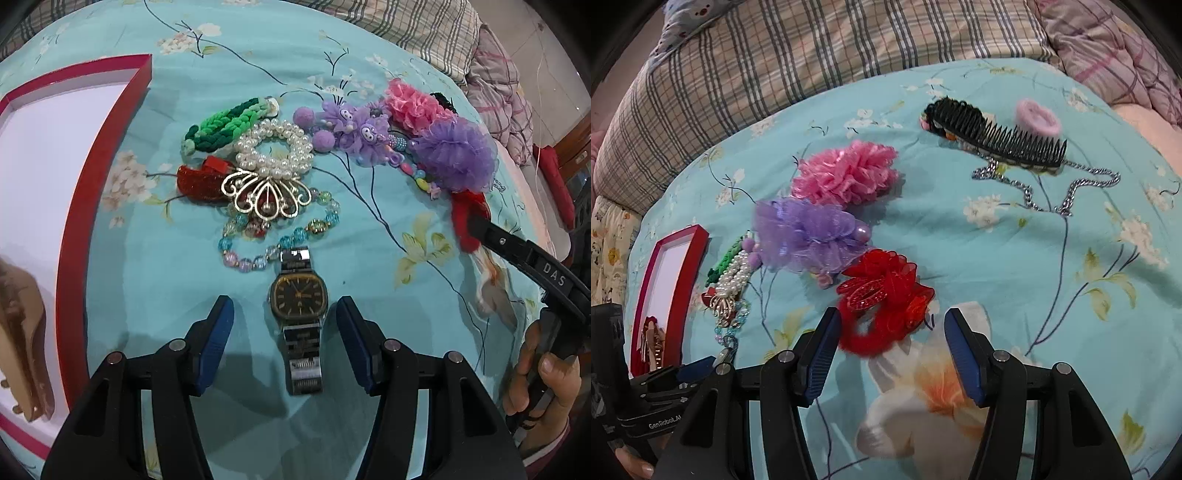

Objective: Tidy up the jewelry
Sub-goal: 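Grasp the wristwatch with the left tool while the right tool grasps the red scrunchie, then carry the watch and red scrunchie into the white box and release both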

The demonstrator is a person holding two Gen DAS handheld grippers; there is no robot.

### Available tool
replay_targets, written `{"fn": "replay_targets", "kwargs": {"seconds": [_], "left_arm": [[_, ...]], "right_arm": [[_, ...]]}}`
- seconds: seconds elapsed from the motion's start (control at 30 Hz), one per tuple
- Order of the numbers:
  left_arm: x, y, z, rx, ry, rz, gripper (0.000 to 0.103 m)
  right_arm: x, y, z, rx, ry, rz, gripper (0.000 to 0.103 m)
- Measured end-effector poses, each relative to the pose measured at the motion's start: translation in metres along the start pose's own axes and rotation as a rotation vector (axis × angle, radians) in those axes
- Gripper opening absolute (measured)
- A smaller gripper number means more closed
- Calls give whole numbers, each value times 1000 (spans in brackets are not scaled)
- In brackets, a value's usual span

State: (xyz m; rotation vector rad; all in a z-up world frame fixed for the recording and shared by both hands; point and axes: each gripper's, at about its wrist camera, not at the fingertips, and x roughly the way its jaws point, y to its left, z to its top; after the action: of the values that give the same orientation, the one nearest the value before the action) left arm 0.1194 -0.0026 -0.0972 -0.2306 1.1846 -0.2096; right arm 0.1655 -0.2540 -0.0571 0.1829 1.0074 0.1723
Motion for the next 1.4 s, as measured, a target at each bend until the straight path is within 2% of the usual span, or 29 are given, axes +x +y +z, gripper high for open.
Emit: {"fn": "replay_targets", "kwargs": {"seconds": [0.07,0.13,0.17,0.2,0.27,0.33,0.43,1.0,1.4], "left_arm": [[0,0,0,7,-6,-4,57],[1,-1,0,25,-13,-12,34],[2,-2,-1,32,-13,-20,30],[1,-3,0,36,-15,-24,29],[0,-3,0,48,-22,-22,29],[-1,-3,-1,52,-27,-25,29],[-4,-2,-2,49,-31,-37,29],[-47,-6,-10,53,-112,-65,29],[-83,5,-14,38,-181,-69,29]], "right_arm": [[3,-2,0,6,-1,-6,59],[4,-2,0,6,0,-11,59],[4,-2,0,7,-2,-15,59],[4,-2,0,5,-2,-19,57],[5,-1,-1,0,0,-30,48],[5,-2,-1,3,6,-34,26],[3,-3,-2,9,7,-25,22],[-44,20,-11,1,-54,48,20],[-66,62,-15,-71,-79,119,20]]}}
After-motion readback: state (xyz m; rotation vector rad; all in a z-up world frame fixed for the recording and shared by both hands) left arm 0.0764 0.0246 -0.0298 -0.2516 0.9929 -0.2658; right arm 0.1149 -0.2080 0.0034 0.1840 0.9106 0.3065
